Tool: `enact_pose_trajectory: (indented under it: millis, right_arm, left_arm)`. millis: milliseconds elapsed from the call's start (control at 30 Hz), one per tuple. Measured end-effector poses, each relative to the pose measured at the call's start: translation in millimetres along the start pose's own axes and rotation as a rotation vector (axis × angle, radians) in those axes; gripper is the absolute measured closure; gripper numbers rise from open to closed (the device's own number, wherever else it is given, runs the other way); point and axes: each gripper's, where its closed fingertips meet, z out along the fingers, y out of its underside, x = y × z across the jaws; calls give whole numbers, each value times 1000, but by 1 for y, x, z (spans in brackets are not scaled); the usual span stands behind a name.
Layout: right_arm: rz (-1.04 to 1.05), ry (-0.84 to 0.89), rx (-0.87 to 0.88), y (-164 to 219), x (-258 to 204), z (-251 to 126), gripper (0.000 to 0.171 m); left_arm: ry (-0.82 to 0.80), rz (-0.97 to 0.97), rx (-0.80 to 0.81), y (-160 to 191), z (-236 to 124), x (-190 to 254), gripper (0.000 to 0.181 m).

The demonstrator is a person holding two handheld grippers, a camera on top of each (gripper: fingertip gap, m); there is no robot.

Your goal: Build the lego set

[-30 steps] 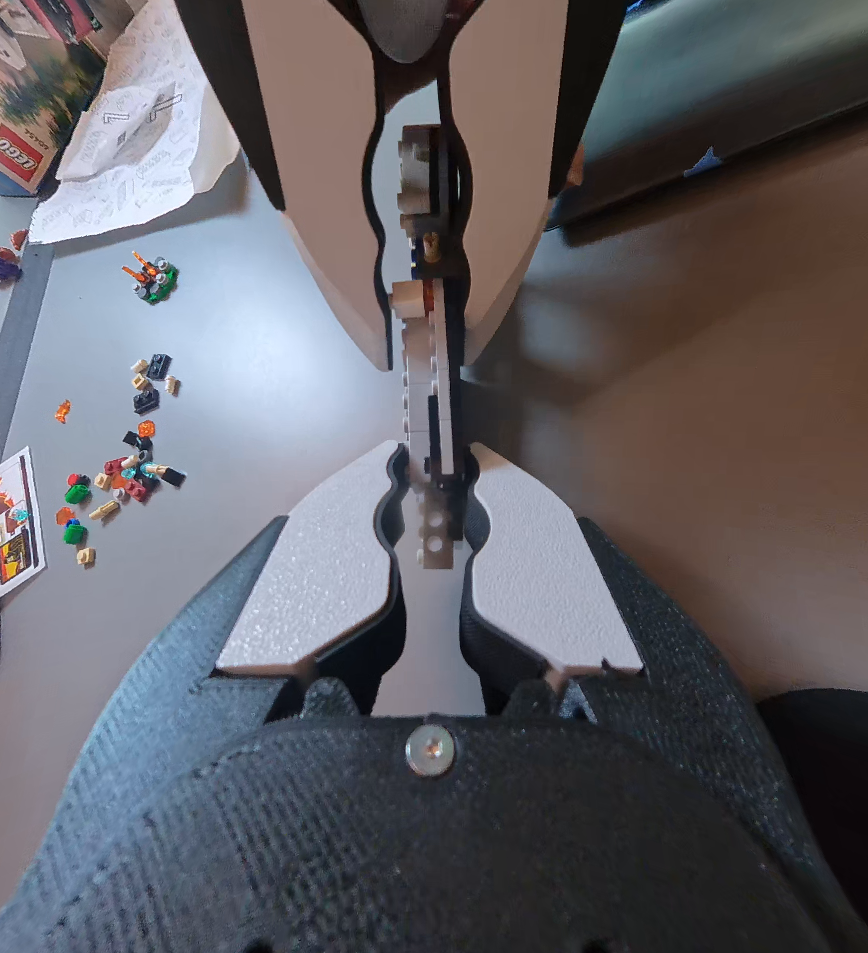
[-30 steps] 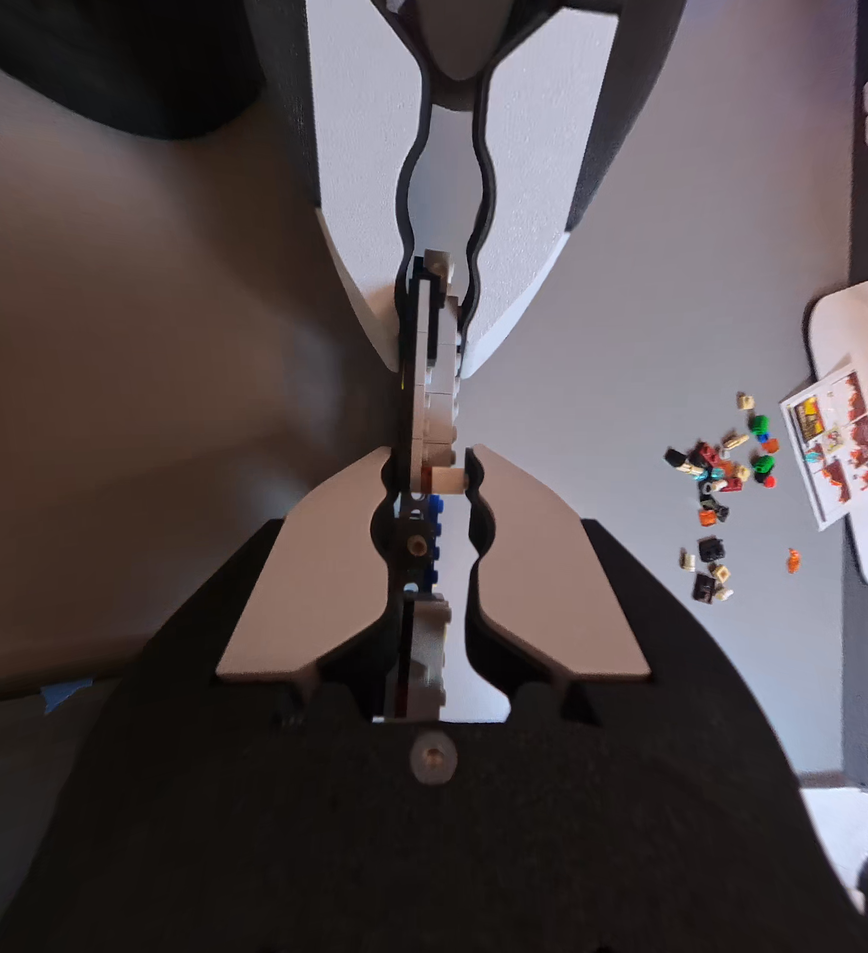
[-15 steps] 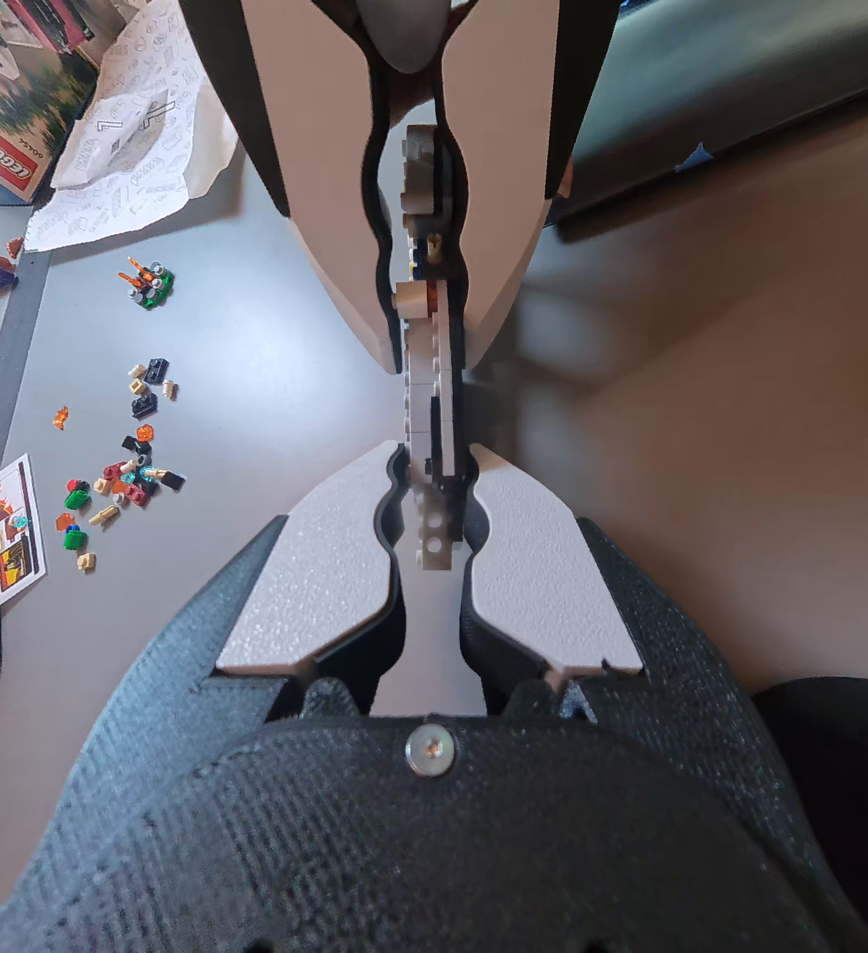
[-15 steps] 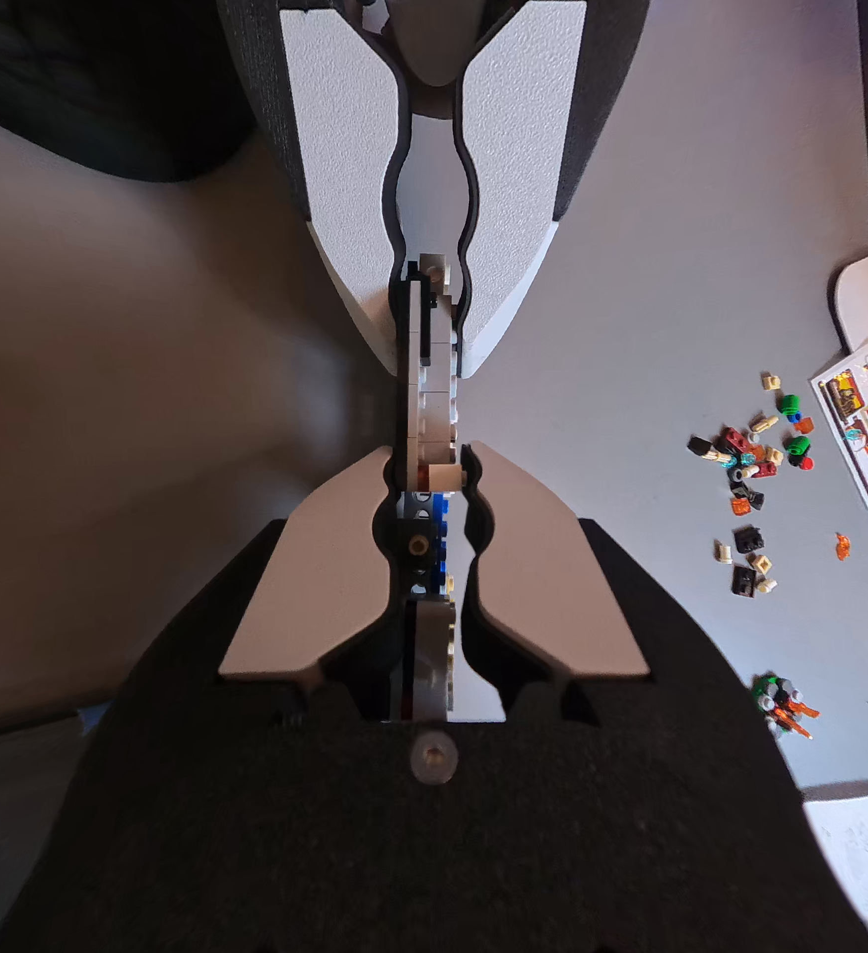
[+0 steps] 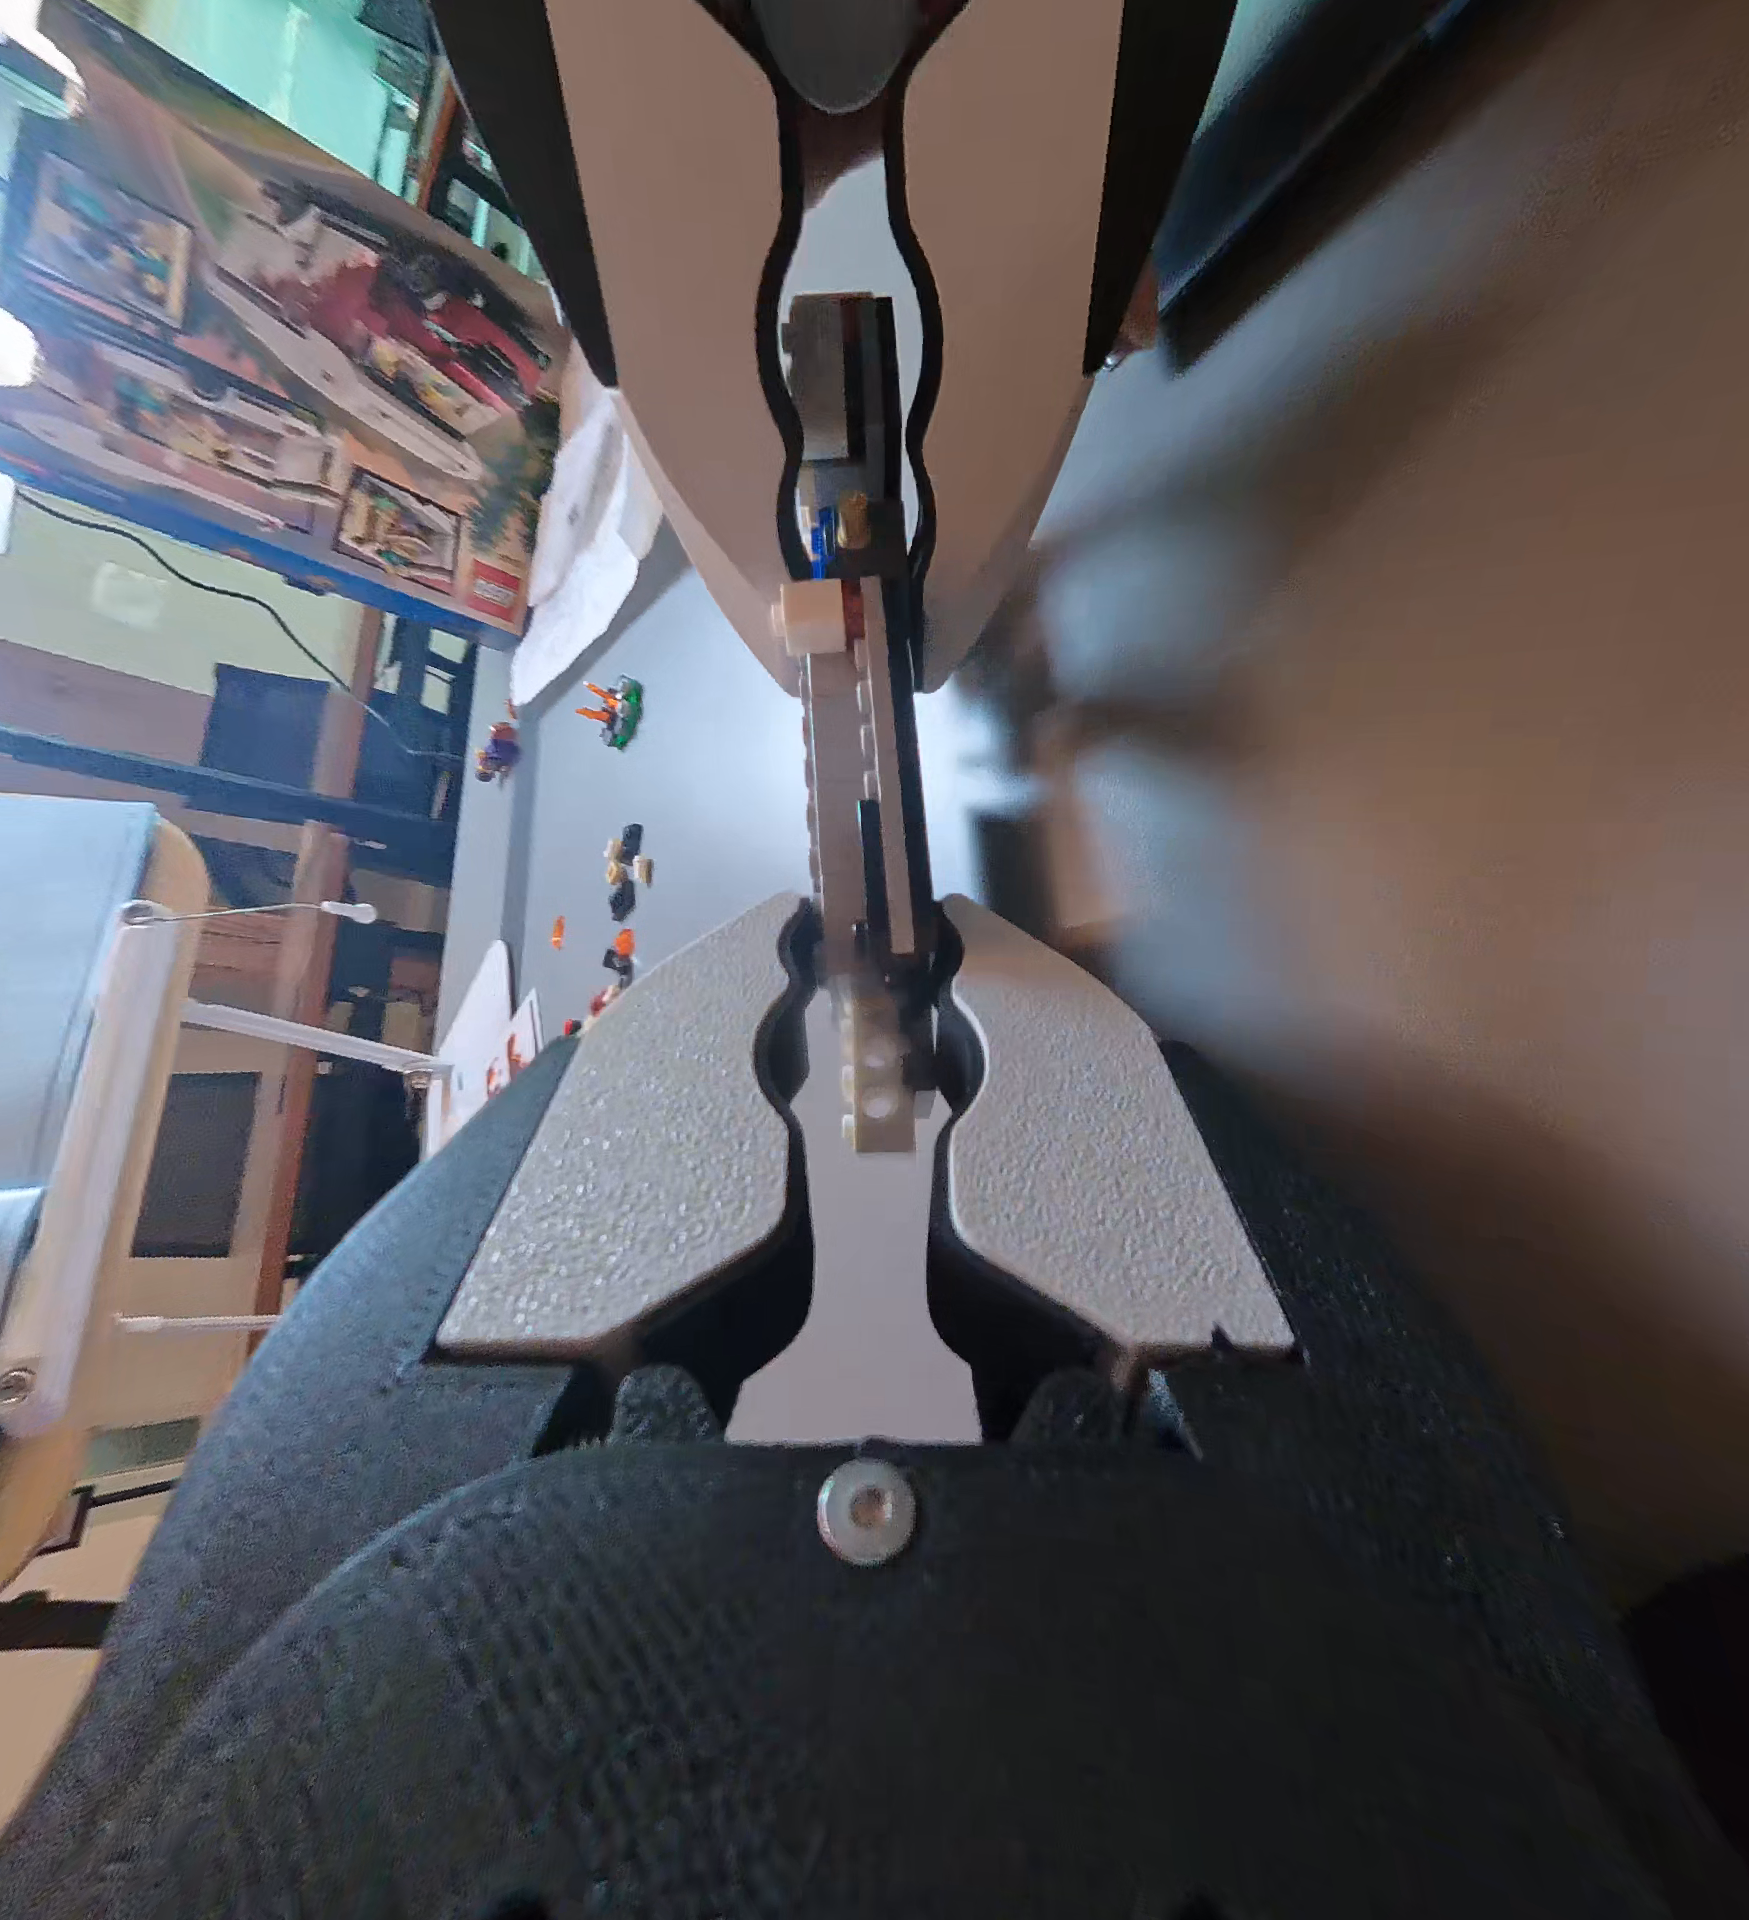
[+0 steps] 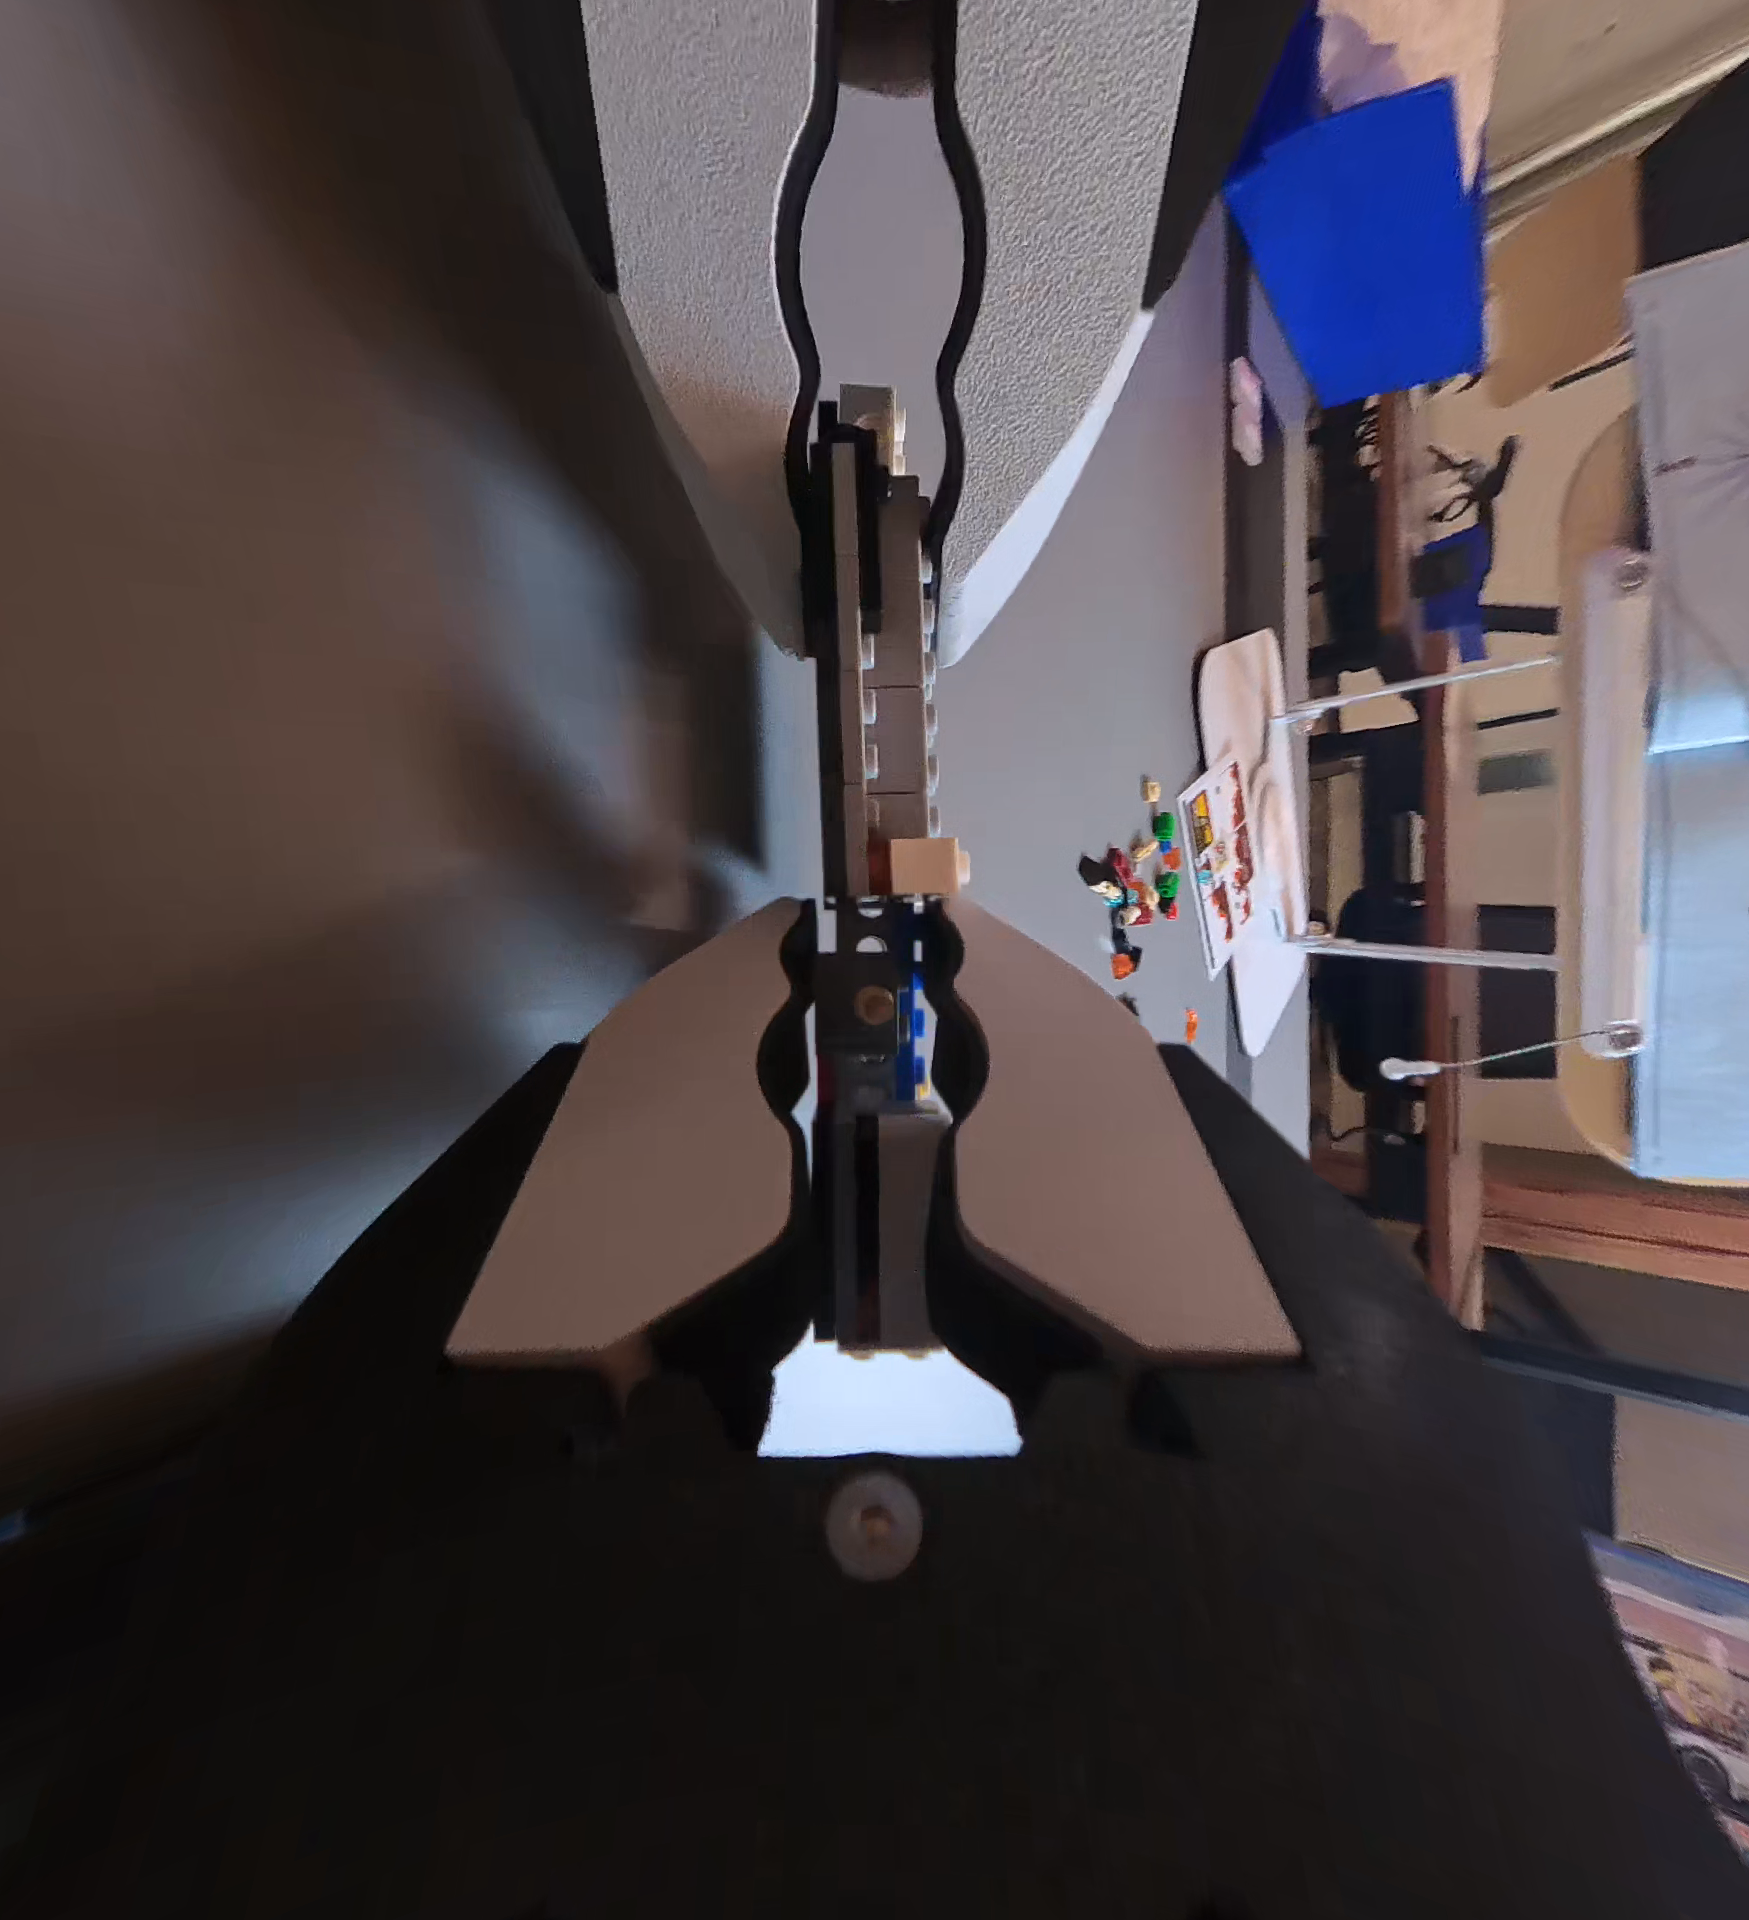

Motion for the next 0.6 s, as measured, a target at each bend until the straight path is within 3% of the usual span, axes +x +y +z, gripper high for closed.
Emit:
enact_pose_trajectory:
  millis: [167,400,600]
  right_arm:
    - [24,34,38,0,-2,-2,152]
    - [144,-17,134,2,1,-6,152]
    - [265,-71,310,-8,6,-16,152]
  left_arm:
    - [-22,-55,23,-1,-1,-1,159]
    - [-10,-159,37,8,-2,-7,143]
    - [30,-301,188,-4,-3,-14,144]
